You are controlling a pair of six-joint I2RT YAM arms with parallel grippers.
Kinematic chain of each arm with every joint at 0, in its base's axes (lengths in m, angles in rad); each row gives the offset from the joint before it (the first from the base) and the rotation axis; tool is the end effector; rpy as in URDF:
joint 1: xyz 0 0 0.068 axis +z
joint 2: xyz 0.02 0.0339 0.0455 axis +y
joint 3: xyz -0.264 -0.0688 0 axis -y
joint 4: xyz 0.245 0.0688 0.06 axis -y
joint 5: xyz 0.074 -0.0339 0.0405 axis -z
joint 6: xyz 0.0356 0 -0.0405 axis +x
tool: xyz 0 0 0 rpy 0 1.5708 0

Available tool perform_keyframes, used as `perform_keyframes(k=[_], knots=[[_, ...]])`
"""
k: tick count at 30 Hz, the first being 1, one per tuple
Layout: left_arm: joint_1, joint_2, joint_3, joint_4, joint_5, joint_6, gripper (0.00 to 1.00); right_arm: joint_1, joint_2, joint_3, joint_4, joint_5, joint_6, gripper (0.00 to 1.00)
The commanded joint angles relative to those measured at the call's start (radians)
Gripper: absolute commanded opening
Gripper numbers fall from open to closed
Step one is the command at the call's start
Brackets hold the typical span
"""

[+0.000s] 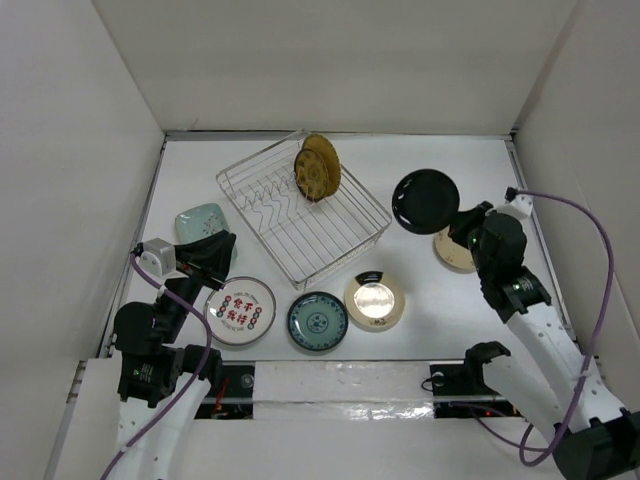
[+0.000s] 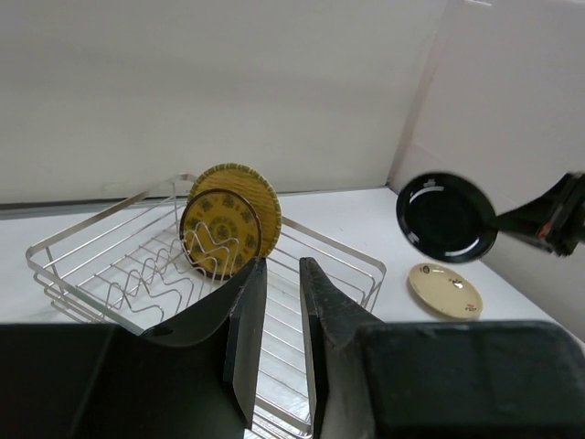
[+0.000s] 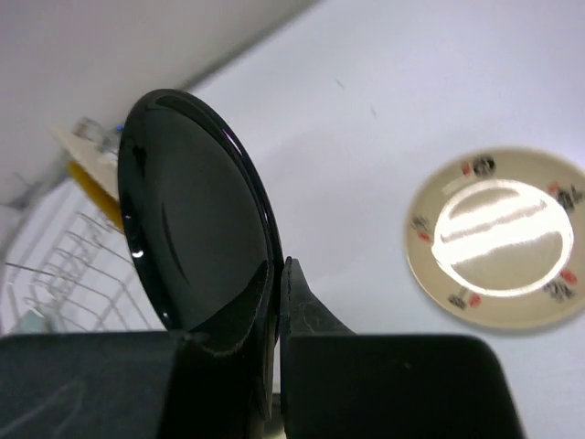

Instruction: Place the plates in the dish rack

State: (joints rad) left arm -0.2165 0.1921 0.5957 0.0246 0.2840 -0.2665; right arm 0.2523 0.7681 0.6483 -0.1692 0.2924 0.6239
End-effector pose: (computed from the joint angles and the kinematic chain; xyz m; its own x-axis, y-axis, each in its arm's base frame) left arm 0.0574 -0.0228 0.3602 0.2714 -0.3185 -0.9082 0.5459 0.8281 -0.1273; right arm 0.1809 0.0360 0.2964 -0.2073 0.5243 -0.8259 0.1844 0.8501 0.4933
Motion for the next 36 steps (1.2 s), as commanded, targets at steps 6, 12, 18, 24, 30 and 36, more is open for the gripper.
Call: perform_keyframes(k=[6, 12, 18, 24, 30, 36], knots=[[-0.006, -0.016, 0.013, 0.035, 0.009, 0.009, 0.19, 0.286, 0.238, 0.354, 0.095, 0.281, -0.243, 0.0], [-0.006, -0.014, 0.013, 0.035, 0.007, 0.007, 0.19, 0.455, 0.721, 0.744, 0.085, 0.398, -0.513, 0.0], [-0.006, -0.013, 0.01, 0.038, 0.015, 0.003, 0.19, 0.538, 1.115, 1.243, -0.052, 0.536, -0.743, 0.0], [-0.006, -0.013, 0.01, 0.035, 0.006, 0.001, 0.19, 0.547, 1.338, 1.461, -0.092, 0.567, -0.828, 0.0], [-0.006, -0.011, 0.012, 0.035, 0.006, 0.003, 0.19, 0.567, 1.43, 1.482, -0.082, 0.567, -0.843, 0.0], [-0.006, -0.006, 0.012, 0.035, 0.006, 0.003, 0.19, 0.608, 1.529, 1.507, -0.064, 0.59, -0.872, 0.0]])
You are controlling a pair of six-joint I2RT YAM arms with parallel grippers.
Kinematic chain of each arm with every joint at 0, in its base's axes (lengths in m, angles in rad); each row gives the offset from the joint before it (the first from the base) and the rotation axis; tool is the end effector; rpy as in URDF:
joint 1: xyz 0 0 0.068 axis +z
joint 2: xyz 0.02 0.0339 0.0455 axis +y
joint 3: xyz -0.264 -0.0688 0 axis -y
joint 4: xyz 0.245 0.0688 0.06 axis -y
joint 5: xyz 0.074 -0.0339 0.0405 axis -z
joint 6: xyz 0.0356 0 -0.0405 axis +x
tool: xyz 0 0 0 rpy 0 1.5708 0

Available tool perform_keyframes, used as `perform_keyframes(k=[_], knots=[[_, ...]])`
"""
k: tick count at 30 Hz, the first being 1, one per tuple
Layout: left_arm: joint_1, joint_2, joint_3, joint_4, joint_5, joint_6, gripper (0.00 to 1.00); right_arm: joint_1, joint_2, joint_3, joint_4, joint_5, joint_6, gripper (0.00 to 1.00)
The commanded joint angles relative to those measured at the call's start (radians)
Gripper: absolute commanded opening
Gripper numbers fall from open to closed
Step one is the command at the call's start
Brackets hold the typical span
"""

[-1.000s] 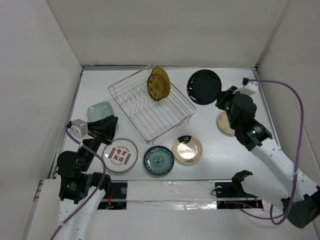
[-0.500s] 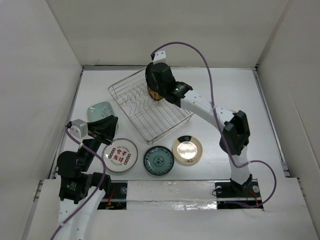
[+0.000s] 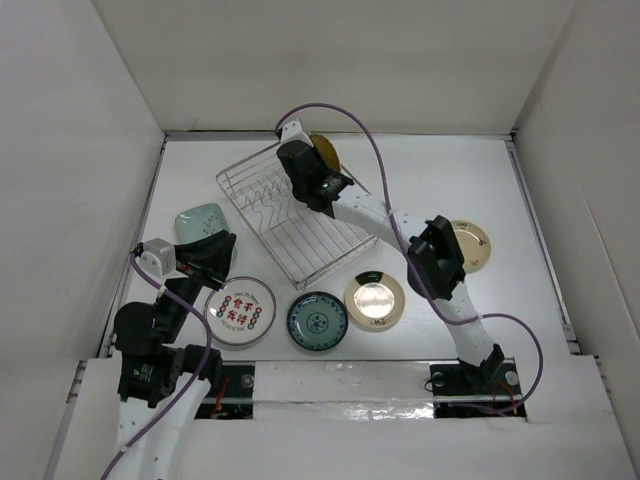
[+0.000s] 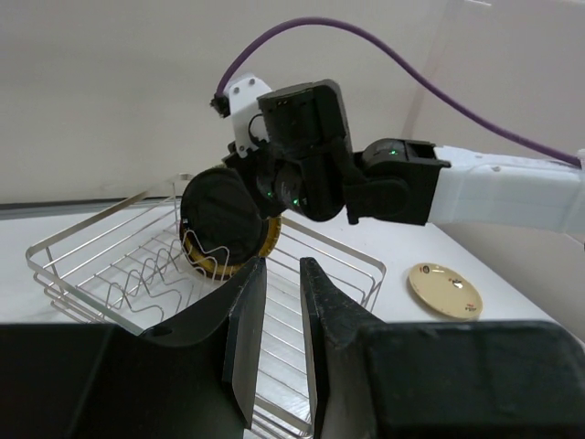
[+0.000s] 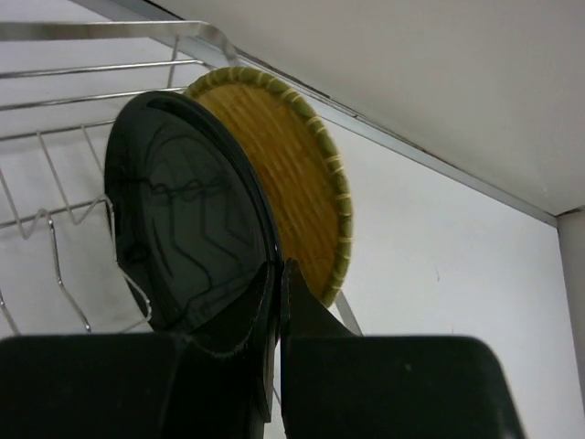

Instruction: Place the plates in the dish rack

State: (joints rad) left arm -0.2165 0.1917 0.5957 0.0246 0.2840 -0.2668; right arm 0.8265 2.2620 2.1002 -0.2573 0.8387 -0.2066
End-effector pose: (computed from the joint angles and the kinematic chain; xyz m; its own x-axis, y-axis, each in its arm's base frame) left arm 0.0574 -0.0228 0.3602 0.2715 -0.3189 -0.9081 0.5460 0.8280 -0.1275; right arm 0.3779 0.3712 0.2969 -0.2634 -0.4884 -0.8319 -0.0873 0.8709 -0.4836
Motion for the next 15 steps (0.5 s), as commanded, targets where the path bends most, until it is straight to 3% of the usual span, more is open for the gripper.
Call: perform_keyframes(k=[1, 3, 6, 7, 9, 10, 12, 14, 15], knots=[[-0.006, -0.006, 0.013, 0.035, 0.006, 0.003, 0.19, 0.043, 0.051, 0.064, 0.021, 0.042, -0.043, 0.0], [-0.006, -0.006, 0.012, 0.035, -0.002, 0.003, 0.19, 0.043, 0.079, 0.093, 0.024, 0.045, -0.045, 0.0], [-0.006, 0.0, 0.019, 0.018, -0.06, 0.0, 0.27, 0.053, 0.107, 0.124, 0.023, 0.051, -0.045, 0.16], [-0.006, 0.006, 0.032, 0.009, -0.095, -0.002, 0.4, 0.053, 0.091, 0.126, 0.017, 0.042, -0.031, 0.28], [-0.006, 0.009, 0.041, -0.014, -0.207, -0.021, 0.59, 0.053, 0.055, 0.101, 0.016, 0.022, 0.008, 0.39], [-0.006, 0.008, 0.053, -0.015, -0.238, -0.029, 0.74, 0.053, 0.027, 0.075, 0.033, 0.016, 0.024, 0.48], [-0.006, 0.005, 0.071, -0.014, -0.275, -0.048, 0.79, 0.053, -0.102, -0.003, 0.068, -0.016, 0.056, 0.56], [-0.006, 0.0, 0.117, -0.002, -0.33, -0.092, 0.77, 0.053, -0.218, -0.203, 0.156, -0.026, 0.13, 0.67], [-0.006, -0.006, 0.136, 0.004, -0.373, -0.11, 0.76, 0.04, -0.352, -0.288, 0.189, -0.044, 0.162, 0.69]])
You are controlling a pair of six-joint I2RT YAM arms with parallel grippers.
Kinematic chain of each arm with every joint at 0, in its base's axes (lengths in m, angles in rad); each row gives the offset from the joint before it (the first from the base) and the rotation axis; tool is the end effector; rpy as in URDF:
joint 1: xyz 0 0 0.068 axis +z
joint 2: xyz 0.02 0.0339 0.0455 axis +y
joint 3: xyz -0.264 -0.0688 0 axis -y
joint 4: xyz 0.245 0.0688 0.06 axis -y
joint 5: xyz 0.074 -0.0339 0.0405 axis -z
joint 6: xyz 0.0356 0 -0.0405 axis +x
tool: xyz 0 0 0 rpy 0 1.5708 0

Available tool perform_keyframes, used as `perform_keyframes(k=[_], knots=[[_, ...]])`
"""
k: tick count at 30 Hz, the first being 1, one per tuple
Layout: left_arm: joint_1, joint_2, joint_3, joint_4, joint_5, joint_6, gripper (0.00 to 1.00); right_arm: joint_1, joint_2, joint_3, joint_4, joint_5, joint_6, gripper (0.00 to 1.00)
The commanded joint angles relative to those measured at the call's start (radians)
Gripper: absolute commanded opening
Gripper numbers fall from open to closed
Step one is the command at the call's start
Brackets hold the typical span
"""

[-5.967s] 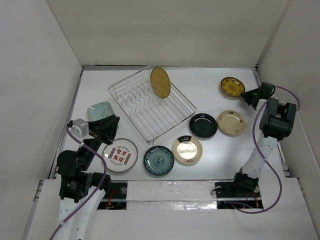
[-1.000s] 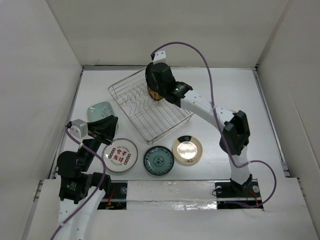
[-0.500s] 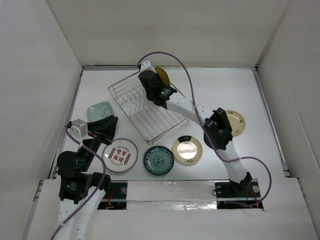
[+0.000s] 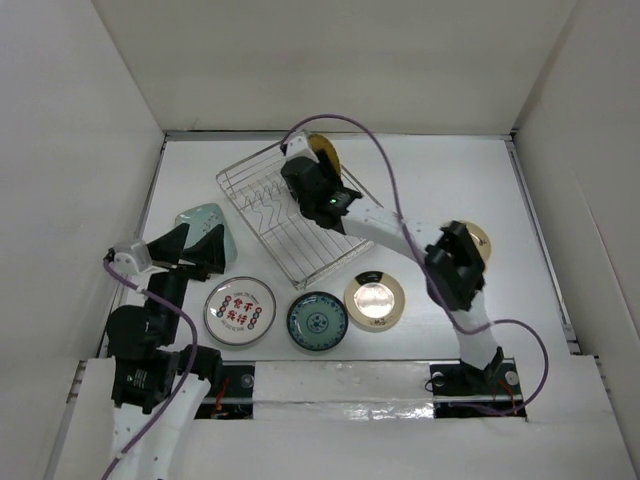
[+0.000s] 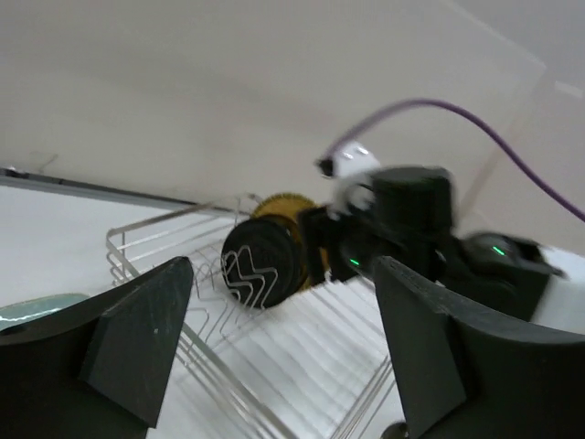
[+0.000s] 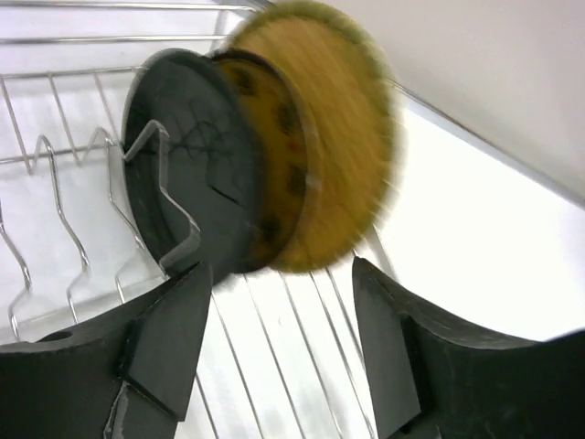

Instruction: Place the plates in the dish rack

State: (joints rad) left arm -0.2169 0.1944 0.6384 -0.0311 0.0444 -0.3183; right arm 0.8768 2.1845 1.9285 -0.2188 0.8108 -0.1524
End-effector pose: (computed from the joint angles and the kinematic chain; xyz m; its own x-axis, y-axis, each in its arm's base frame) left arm 0.0551 -0.0138 0.3679 0.2925 -0.3846 -0.8755 0.3645 0.8913 -0.2697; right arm 0.3472 0.3770 0.2803 -0.2712 -0.4895 -0.8288 -0.1603 0.8720 -0.4625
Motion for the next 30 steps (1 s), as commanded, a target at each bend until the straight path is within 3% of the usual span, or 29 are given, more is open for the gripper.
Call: perform_keyframes(k=[1, 2, 3, 4, 5, 8, 9, 10, 12, 13, 14, 16, 17, 21, 24, 30], knots=[[-0.006, -0.024, 0.113, 0.071, -0.168, -0.102, 0.8, -0.025, -0.348, -0.208, 0.207, -0.025, 0.204, 0.7], [-0.006, -0.033, 0.162, 0.071, -0.202, -0.123, 0.84, -0.038, -0.42, -0.405, 0.26, -0.033, 0.259, 0.7], [-0.006, -0.056, 0.209, 0.076, -0.265, -0.155, 0.97, -0.073, -0.568, -0.615, 0.321, -0.045, 0.372, 0.71], [-0.006, -0.07, 0.21, 0.076, -0.3, -0.156, 0.99, -0.097, -0.639, -0.617, 0.337, -0.056, 0.434, 0.72], [-0.006, -0.084, 0.249, 0.076, -0.329, -0.188, 0.99, -0.129, -0.707, -0.816, 0.348, -0.065, 0.503, 0.72], [-0.006, -0.131, 0.311, 0.066, -0.405, -0.235, 0.96, -0.303, -0.961, -1.093, 0.314, -0.062, 0.803, 0.76], [-0.006, -0.139, 0.325, 0.065, -0.423, -0.246, 0.95, -0.37, -1.021, -1.243, 0.291, -0.102, 0.867, 0.77], [-0.006, -0.147, 0.349, 0.057, -0.425, -0.252, 0.94, -0.515, -1.14, -1.308, 0.268, -0.149, 0.929, 0.77], [-0.006, -0.141, 0.374, 0.045, -0.413, -0.271, 0.94, -0.657, -1.253, -1.448, 0.246, -0.279, 0.941, 0.77], [-0.006, -0.124, 0.388, 0.034, -0.403, -0.272, 0.94, -0.721, -1.337, -1.476, 0.222, -0.321, 0.933, 0.77], [-0.006, -0.113, 0.414, 0.022, -0.394, -0.272, 0.94, -0.839, -1.362, -1.511, 0.19, -0.399, 0.921, 0.78], [-0.006, -0.083, 0.437, -0.004, -0.394, -0.262, 0.96, -0.947, -1.379, -1.519, 0.132, -0.468, 0.89, 0.78], [-0.006, -0.073, 0.454, -0.015, -0.4, -0.257, 0.97, -1.046, -1.359, -1.517, 0.115, -0.507, 0.875, 0.78], [-0.006, -0.067, 0.477, -0.027, -0.426, -0.235, 0.99, -1.224, -1.274, -1.525, 0.098, -0.68, 0.847, 0.77], [-0.016, -0.084, 0.446, -0.001, -0.43, -0.205, 0.99, -1.288, -1.191, -1.525, 0.137, -0.763, 0.834, 0.75], [-0.09, -0.098, 0.414, 0.002, -0.506, -0.169, 0.99, -1.299, -1.092, -1.554, 0.268, -0.887, 0.901, 0.7]])
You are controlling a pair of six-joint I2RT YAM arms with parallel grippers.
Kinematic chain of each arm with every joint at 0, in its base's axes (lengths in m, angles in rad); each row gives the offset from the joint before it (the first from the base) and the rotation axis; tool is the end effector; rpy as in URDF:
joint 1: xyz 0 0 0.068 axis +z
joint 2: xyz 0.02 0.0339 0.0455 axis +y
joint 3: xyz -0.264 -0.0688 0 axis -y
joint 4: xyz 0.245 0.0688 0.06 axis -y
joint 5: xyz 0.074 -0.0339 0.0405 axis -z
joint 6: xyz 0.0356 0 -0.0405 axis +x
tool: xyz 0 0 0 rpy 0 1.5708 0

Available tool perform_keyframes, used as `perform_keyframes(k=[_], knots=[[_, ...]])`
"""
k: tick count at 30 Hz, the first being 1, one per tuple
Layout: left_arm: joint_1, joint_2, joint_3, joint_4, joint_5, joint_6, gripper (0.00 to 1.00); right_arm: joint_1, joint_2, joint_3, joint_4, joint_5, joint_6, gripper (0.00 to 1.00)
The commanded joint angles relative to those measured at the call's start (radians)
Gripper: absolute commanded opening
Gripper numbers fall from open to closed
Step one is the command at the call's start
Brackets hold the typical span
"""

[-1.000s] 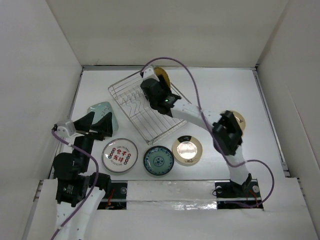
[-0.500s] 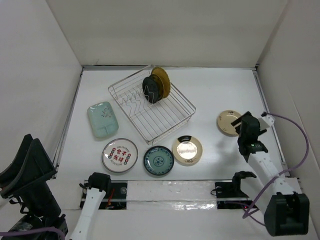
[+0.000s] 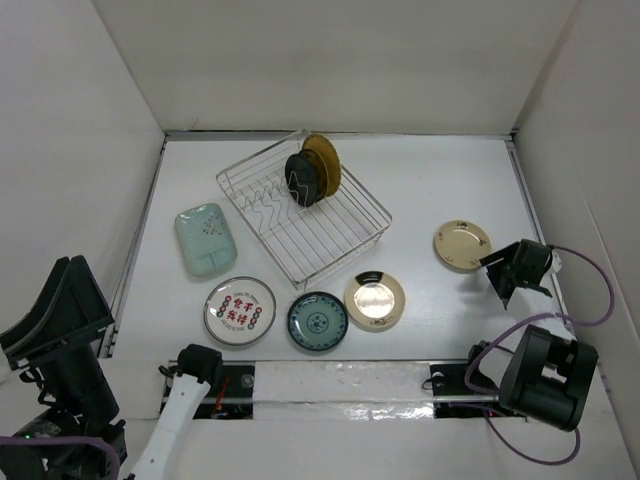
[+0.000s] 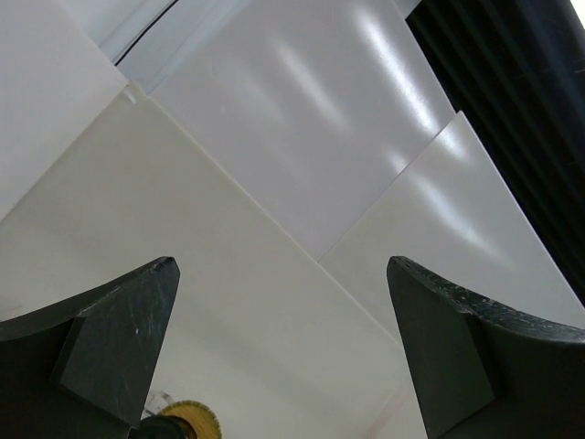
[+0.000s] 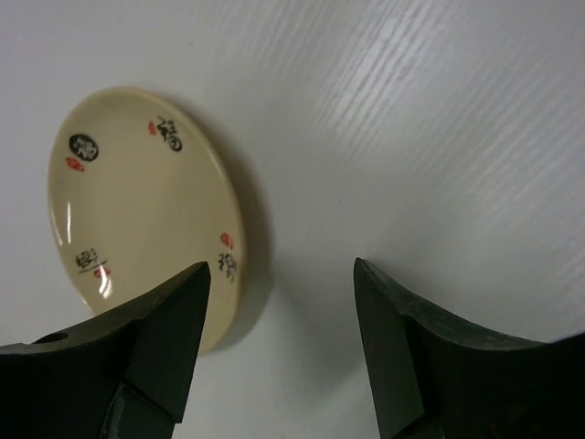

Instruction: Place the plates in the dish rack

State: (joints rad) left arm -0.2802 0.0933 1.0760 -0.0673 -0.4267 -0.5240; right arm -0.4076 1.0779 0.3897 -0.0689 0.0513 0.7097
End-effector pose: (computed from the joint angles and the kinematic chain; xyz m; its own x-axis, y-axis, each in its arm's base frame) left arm -0.0843 0.0396 0.4596 0.6550 -0.6625 -0.3635 0.3893 0.7081 -0.5890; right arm 0.1848 -0.0818 0.1616 -0.1981 0.7943 -0.5743 0.7371 0.5069 0.4469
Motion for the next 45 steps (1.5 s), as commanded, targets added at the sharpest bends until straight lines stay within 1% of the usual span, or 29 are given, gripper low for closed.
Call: perform_keyframes(k=[1, 6, 12, 14, 15, 16, 19, 21, 22, 24, 25, 26, 27, 28, 29, 30, 32, 33, 34, 36, 37, 38, 39, 40, 41, 42, 43, 44, 45], knots=[[-0.027, 0.008, -0.027, 0.044, -0.04, 0.036, 0.99, -0.014, 0.031, -0.023, 0.164, -0.148, 0.062, 0.67], [-0.027, 0.016, -0.044, 0.057, -0.03, 0.024, 0.99, -0.014, 0.131, -0.018, 0.233, -0.166, 0.076, 0.65], [-0.027, 0.023, -0.042, 0.058, 0.002, 0.013, 0.99, -0.014, 0.315, -0.006, 0.337, -0.211, 0.119, 0.54], [-0.027, 0.016, -0.056, 0.075, 0.011, 0.018, 0.99, -0.014, 0.355, -0.014, 0.392, -0.217, 0.149, 0.45], [-0.017, 0.016, -0.057, 0.087, 0.009, 0.018, 0.99, -0.014, 0.388, -0.015, 0.414, -0.243, 0.158, 0.38], [-0.017, 0.022, -0.059, 0.086, 0.011, 0.016, 0.99, -0.014, 0.399, -0.014, 0.431, -0.249, 0.163, 0.27], [-0.017, 0.04, -0.056, 0.084, 0.042, 0.013, 0.99, -0.014, 0.372, -0.02, 0.449, -0.243, 0.177, 0.0], [-0.008, 0.049, -0.056, 0.084, 0.062, 0.007, 0.99, -0.014, 0.323, -0.047, 0.466, -0.242, 0.195, 0.0], [-0.008, 0.048, -0.057, 0.081, 0.059, 0.007, 0.99, -0.014, 0.238, -0.066, 0.503, -0.237, 0.23, 0.0], [-0.008, 0.031, -0.07, 0.095, 0.048, 0.007, 0.99, 0.025, 0.128, -0.075, 0.488, -0.21, 0.246, 0.0], [-0.008, 0.014, -0.071, 0.106, 0.046, 0.012, 0.99, 0.054, 0.069, -0.036, 0.407, -0.133, 0.234, 0.0], [-0.008, 0.007, -0.076, 0.11, 0.04, 0.016, 0.99, 0.135, -0.044, -0.005, 0.365, -0.087, 0.215, 0.0], [-0.008, 0.006, -0.08, 0.115, 0.031, 0.018, 0.99, 0.186, -0.091, 0.032, 0.33, -0.033, 0.191, 0.0], [-0.008, 0.013, -0.085, 0.118, 0.032, 0.016, 0.99, 0.237, -0.129, 0.113, 0.293, 0.086, 0.141, 0.0], [-0.008, 0.022, -0.071, 0.11, 0.037, 0.01, 0.99, 0.286, -0.159, 0.158, 0.232, 0.134, 0.116, 0.0], [-0.008, 0.031, -0.059, 0.094, 0.043, 0.004, 0.99, 0.382, -0.191, 0.2, 0.21, 0.181, 0.093, 0.0], [-0.008, 0.045, -0.056, 0.086, 0.085, -0.001, 0.99, 0.481, -0.199, 0.334, 0.166, 0.303, 0.001, 0.0], [-0.008, 0.04, -0.056, 0.084, 0.045, 0.005, 0.99, 0.589, -0.185, 0.378, 0.158, 0.344, -0.034, 0.0], [-0.008, 0.017, -0.053, 0.08, 0.022, 0.012, 0.99, 0.646, -0.173, 0.421, 0.15, 0.422, -0.114, 0.0], [-0.017, -0.006, -0.082, 0.107, -0.004, 0.031, 0.99, 0.766, -0.127, 0.555, 0.146, 0.504, -0.199, 0.0], [-0.017, -0.003, -0.096, 0.13, -0.013, 0.038, 0.99, 0.88, -0.057, 0.604, 0.132, 0.572, -0.296, 0.0], [-0.017, 0.011, -0.082, 0.112, -0.023, 0.032, 0.99, 0.935, -0.009, 0.662, 0.11, 0.603, -0.346, 0.0], [-0.027, 0.023, -0.071, 0.091, -0.026, 0.029, 0.99, 0.985, 0.044, 0.784, 0.092, 0.639, -0.392, 0.0], [-0.027, 0.032, -0.07, 0.081, -0.026, 0.027, 0.99, 1.063, 0.163, 0.849, 0.04, 0.686, -0.489, 0.0], [-0.027, 0.031, -0.088, 0.09, -0.024, 0.028, 0.99, 1.095, 0.228, 0.918, 0.002, 0.706, -0.527, 0.0], [-0.027, 0.029, -0.097, 0.102, -0.012, 0.03, 0.99, 1.125, 0.293, 1.045, -0.024, 0.737, -0.558, 0.0], [-0.027, 0.025, -0.105, 0.124, 0.027, 0.039, 0.99, 1.148, 0.356, 1.105, -0.046, 0.781, -0.629, 0.0], [-0.027, 0.023, -0.117, 0.133, 0.048, 0.051, 0.99, 1.185, 0.479, 1.171, -0.105, 0.8, -0.651, 0.0], [-0.027, 0.02, -0.122, 0.141, 0.061, 0.058, 0.99, 1.202, 0.538, 1.239, -0.138, 0.821, -0.671, 0.0]])
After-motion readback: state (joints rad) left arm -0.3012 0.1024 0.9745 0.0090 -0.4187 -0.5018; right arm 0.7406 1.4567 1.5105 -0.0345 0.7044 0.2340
